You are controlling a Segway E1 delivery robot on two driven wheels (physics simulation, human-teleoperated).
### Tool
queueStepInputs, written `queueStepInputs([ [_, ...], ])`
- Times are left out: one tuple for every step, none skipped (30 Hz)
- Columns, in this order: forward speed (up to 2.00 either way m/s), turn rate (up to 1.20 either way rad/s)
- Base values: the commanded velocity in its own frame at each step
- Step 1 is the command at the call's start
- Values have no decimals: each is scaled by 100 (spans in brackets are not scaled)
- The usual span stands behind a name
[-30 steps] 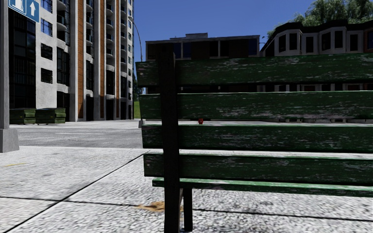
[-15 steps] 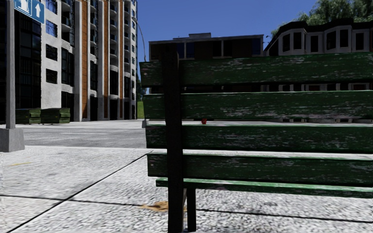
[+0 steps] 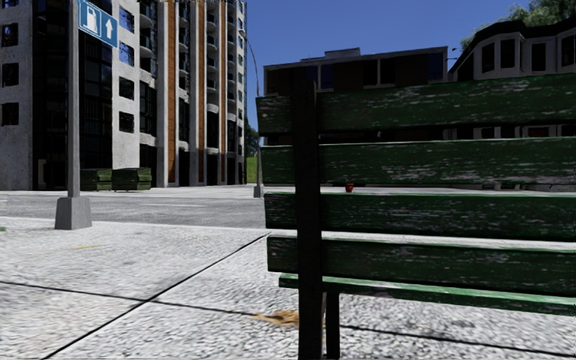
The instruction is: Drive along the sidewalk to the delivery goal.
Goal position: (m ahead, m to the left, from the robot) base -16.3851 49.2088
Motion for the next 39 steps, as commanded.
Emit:
queueStepInputs([
  [0,57],
  [0,58],
  [0,59],
  [0,59],
  [0,59],
  [0,59],
  [0,59],
  [0,59],
  [0,59],
  [0,59],
  [0,59],
  [0,59],
  [0,59],
  [0,59],
  [0,59],
  [0,59],
  [0,59],
  [0,59],
  [0,59],
  [0,59],
  [0,59],
  [0,59],
  [0,59],
  [0,59],
  [0,59],
  [0,59],
  [0,59],
  [0,55],
  [0,52],
  [0,51],
  [0,51],
  [0,51],
  [0,51],
  [0,51],
  [0,51],
  [0,51],
  [0,51],
  [0,51],
  [0,51],
])
